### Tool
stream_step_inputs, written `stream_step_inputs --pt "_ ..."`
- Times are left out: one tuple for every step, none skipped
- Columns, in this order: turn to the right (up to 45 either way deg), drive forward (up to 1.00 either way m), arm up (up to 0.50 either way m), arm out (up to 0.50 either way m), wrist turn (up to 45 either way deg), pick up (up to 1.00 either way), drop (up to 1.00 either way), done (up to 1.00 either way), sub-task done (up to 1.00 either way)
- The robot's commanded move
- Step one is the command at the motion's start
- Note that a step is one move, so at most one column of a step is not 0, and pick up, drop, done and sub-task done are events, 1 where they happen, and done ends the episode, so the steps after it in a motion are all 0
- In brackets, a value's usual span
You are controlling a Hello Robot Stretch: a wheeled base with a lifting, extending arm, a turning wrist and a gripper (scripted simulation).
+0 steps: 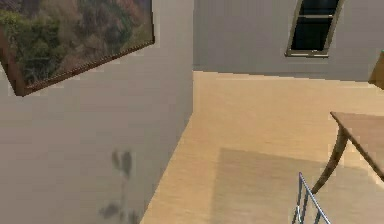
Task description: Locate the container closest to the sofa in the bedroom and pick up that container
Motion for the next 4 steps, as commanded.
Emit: stream_step_inputs --pt "45.0 0.00 0.00 0.00 0.0 0.00 0.00 0.00 0.00" --pt "45.0 0.00 0.00 0.00 0.0 0.00 0.00 0.00 0.00" --pt "45.0 0.00 0.00 0.00 0.0 0.00 0.00 0.00 0.00" --pt "24.0 0.00 0.00 0.00 0.0 0.00 0.00 0.00 0.00"
